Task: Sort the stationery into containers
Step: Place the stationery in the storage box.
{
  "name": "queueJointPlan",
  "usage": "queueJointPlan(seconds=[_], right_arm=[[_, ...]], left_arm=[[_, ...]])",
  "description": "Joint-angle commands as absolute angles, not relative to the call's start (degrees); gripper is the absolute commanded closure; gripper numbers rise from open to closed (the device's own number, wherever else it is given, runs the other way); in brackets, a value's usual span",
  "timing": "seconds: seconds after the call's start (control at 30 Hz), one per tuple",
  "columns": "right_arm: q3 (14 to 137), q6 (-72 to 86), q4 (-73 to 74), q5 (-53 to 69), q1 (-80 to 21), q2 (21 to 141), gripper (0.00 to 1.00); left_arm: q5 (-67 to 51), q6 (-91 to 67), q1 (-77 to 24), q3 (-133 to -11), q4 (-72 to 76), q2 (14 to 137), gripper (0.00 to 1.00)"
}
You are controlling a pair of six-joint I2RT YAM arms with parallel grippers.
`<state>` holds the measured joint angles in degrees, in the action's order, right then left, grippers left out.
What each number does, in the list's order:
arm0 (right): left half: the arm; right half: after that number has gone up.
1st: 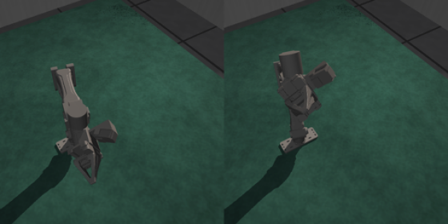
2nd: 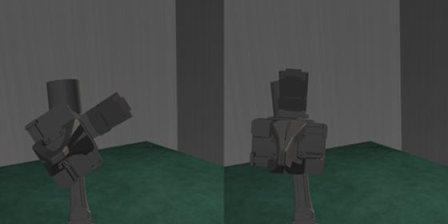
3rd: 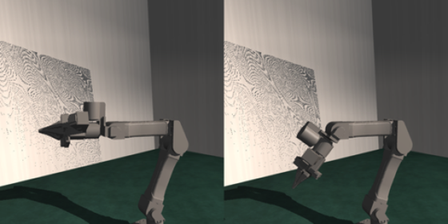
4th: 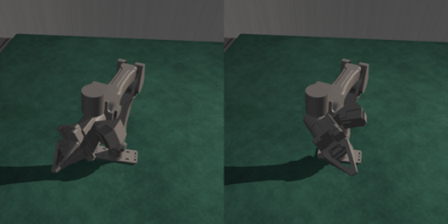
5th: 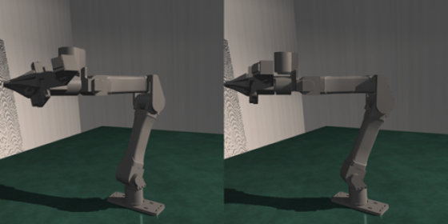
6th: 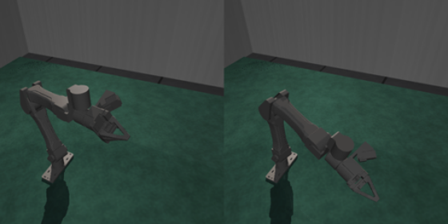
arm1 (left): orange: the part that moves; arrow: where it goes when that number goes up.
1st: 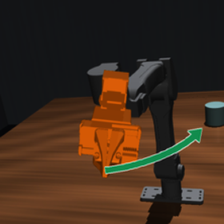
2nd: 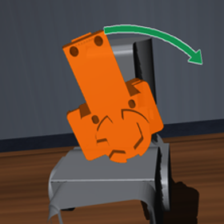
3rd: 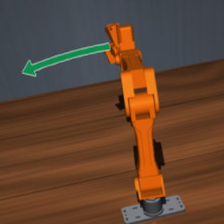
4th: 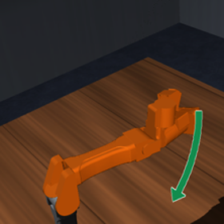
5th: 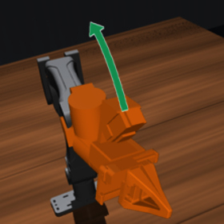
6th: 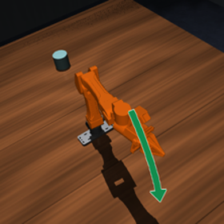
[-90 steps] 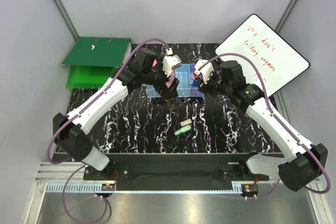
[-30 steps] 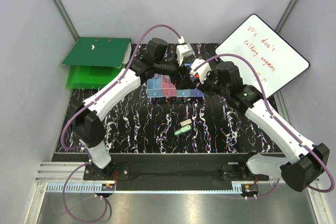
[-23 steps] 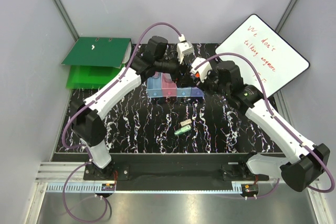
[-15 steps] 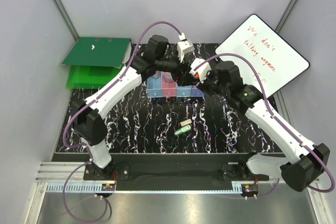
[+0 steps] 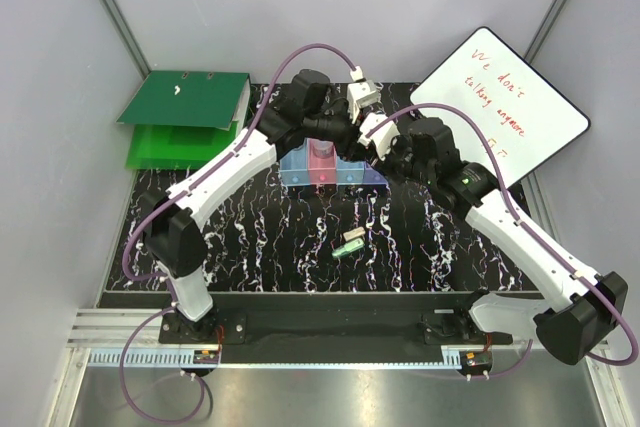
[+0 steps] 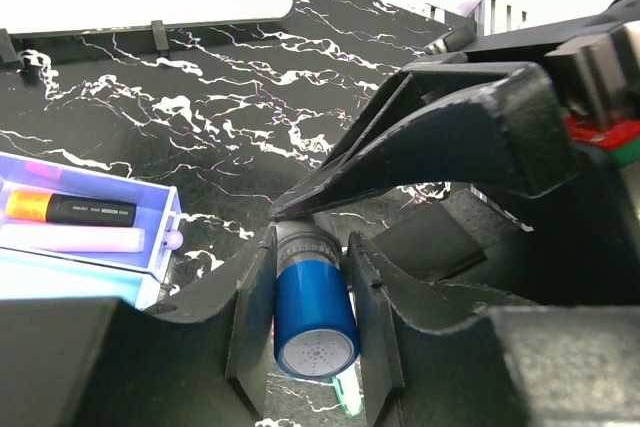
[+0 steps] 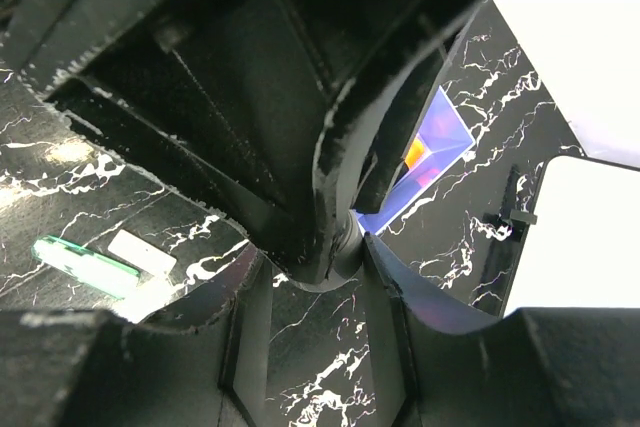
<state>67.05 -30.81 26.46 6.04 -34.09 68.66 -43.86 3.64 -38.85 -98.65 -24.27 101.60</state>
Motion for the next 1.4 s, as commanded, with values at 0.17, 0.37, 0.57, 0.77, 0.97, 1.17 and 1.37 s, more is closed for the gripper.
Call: queueJointPlan(seconds=[0.17, 0.37, 0.57, 0.77, 0.97, 1.17, 1.37], right_arm=[[68.55, -31.29, 23.03, 6.94, -35.16, 67.94, 0.95], [68.64, -31.38, 22.85, 6.5, -35.16, 68.12, 0.95], [68.47, -31.46, 22.76, 6.33, -35.07, 68.11, 0.95], [68.55, -31.55, 22.85, 6.42, -35.16, 68.2, 0.95], [68.38, -31.64, 22.76, 6.15, -35.16, 68.12, 0.95], [68.03, -31.46, 22.76, 6.15, -35.16, 68.11, 0.94], [67.85, -31.73, 22.68, 6.06, -35.07, 68.12, 0.94]], left_arm=[[-44.74, 5.88, -39.2, -98.88, -22.5, 101.16, 0.66], [-44.21, 7.99, -39.02, -97.21, -24.26, 99.85, 0.64], [-44.38, 8.09, -38.06, -96.24, -24.7, 99.49, 0.47], [-43.77, 8.09, -37.36, -97.29, -24.7, 99.75, 0.36], [-44.03, 8.09, -36.3, -97.82, -24.87, 99.76, 0.42], [-44.73, 7.47, -35.25, -97.73, -24.96, 99.23, 0.43], [-45.44, 6.59, -34.45, -98.35, -24.61, 99.05, 0.27]])
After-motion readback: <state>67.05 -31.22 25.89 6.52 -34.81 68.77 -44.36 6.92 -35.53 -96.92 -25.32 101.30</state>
